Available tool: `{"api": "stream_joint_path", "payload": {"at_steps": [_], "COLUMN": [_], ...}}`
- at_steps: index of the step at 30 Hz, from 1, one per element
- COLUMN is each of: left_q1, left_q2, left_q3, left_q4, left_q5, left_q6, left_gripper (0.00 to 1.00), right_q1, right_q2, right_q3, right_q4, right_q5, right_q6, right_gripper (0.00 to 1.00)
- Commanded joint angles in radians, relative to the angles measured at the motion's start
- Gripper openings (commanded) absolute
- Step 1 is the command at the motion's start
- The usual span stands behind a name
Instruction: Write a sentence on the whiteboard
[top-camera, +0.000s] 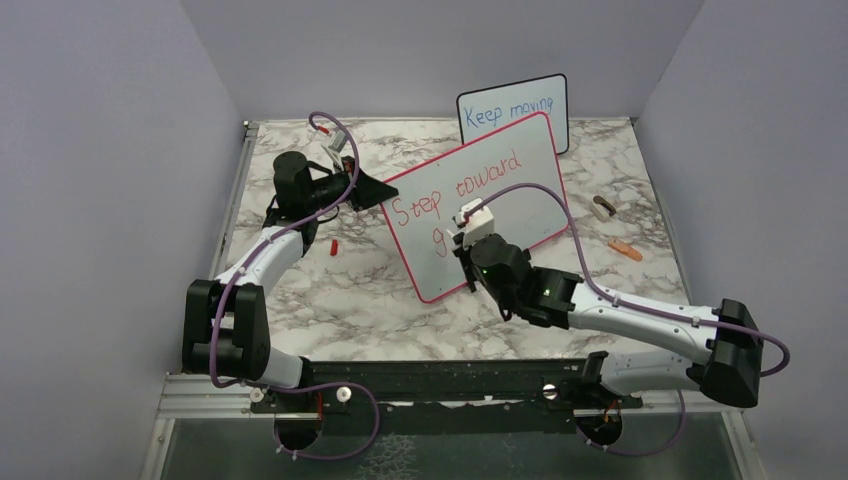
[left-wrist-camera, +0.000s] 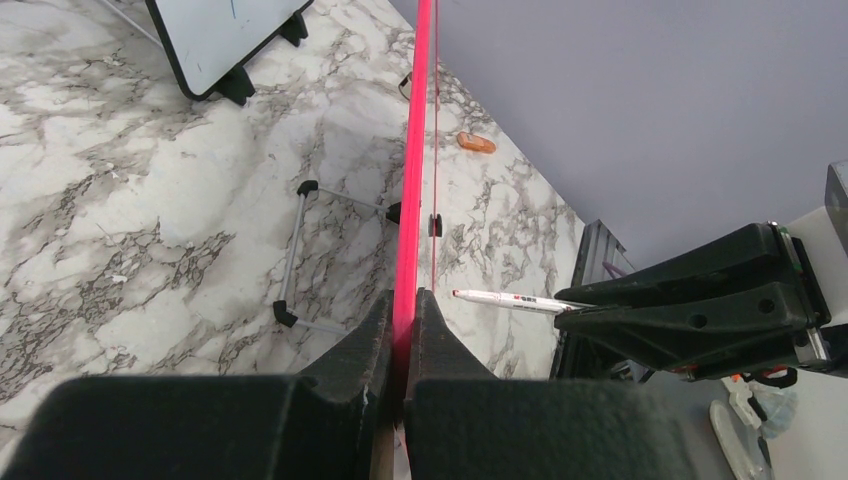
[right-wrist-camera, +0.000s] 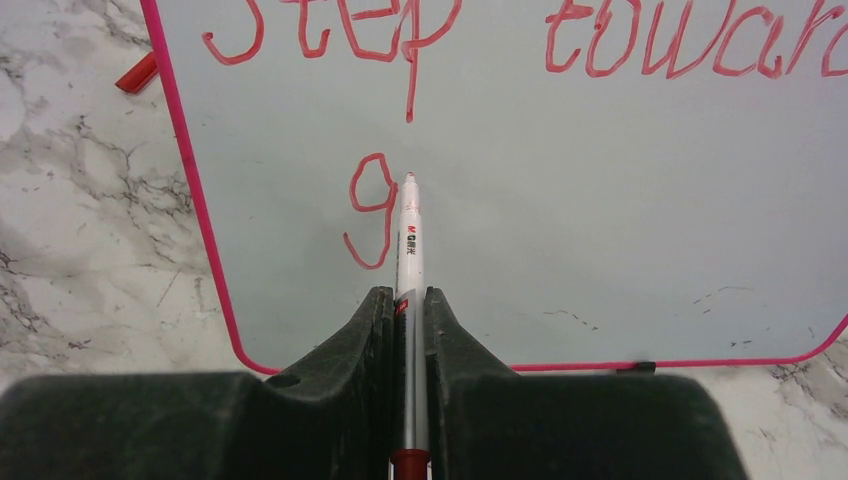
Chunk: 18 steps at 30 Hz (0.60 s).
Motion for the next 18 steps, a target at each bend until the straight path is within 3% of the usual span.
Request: {"api": "stream_joint_path", "payload": {"at_steps": [1,18], "left_q1": [0.004,0.005], "left_q2": [0.010,0.011], "left_q3": [0.008,0.009], "left_q4": [-0.078,-0.079], "left_q5": [0.009,0.012], "left_q6": [0.023,0.022], "left_gripper": [0.00,0.00], "right_q1": [-0.001,-0.002], "right_q2": [0.026,0.049], "right_q3": [0.001,0.007], "right_q4": [0.068,0.065], "right_q5": [0.033,0.027], "right_q6": [-0.022,-0.021], "right_gripper": [0.00,0.00]}}
